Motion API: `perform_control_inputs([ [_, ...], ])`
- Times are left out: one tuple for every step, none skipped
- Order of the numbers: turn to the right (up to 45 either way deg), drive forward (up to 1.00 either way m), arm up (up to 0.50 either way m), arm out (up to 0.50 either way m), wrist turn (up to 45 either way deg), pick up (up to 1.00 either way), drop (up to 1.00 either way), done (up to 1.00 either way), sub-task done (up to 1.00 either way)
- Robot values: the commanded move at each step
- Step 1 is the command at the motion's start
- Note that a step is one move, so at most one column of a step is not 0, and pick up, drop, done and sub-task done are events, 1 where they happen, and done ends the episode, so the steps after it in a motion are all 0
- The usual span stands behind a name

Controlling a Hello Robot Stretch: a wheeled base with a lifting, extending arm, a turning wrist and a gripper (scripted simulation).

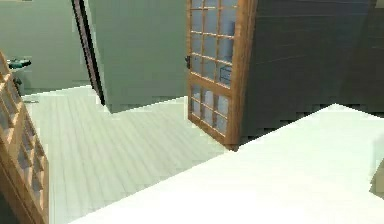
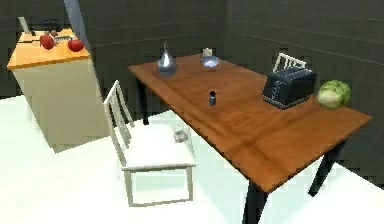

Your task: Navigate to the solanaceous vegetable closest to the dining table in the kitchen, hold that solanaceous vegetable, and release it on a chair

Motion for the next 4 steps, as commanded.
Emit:
perform_control_inputs([
  [36.0, 0.0, 0.0, 0.0, 0.0, 0.0, 0.0, 0.0, 0.0],
  [0.0, 1.0, 0.0, 0.0, 0.0, 0.0, 0.0, 0.0, 0.0],
  [0.0, 0.5, 0.0, 0.0, 0.0, 0.0, 0.0, 0.0, 0.0],
  [3.0, 0.0, 0.0, 0.0, 0.0, 0.0, 0.0, 0.0, 0.0],
])
